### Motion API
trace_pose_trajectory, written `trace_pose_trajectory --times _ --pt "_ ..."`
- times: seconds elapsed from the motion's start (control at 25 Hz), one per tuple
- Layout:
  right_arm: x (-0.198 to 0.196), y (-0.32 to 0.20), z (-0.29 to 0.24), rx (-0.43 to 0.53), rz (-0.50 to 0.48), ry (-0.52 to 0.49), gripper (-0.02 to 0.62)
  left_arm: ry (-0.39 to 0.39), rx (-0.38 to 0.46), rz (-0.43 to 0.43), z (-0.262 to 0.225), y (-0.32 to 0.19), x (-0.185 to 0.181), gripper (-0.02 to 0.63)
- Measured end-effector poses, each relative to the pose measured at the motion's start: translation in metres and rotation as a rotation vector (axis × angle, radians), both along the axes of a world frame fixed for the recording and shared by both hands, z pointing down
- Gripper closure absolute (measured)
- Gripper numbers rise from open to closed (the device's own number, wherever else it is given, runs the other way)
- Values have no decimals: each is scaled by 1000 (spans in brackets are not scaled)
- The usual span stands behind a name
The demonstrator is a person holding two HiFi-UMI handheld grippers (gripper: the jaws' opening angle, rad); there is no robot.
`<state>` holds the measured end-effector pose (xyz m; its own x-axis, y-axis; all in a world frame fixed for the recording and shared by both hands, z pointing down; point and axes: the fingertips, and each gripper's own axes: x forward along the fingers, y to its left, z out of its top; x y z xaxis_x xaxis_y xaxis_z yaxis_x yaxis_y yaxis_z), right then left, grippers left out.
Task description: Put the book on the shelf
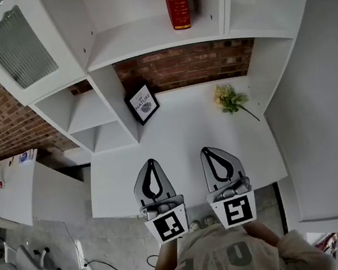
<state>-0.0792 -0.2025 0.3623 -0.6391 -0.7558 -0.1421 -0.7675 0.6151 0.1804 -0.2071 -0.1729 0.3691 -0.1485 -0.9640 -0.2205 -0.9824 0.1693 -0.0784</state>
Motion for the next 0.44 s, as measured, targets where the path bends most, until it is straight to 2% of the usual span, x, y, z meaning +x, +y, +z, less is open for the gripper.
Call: trace_pose_trajectory --times 0.44 --pt "5 0 4 -5 15 41 580 9 -19 27 3 -3 8 594"
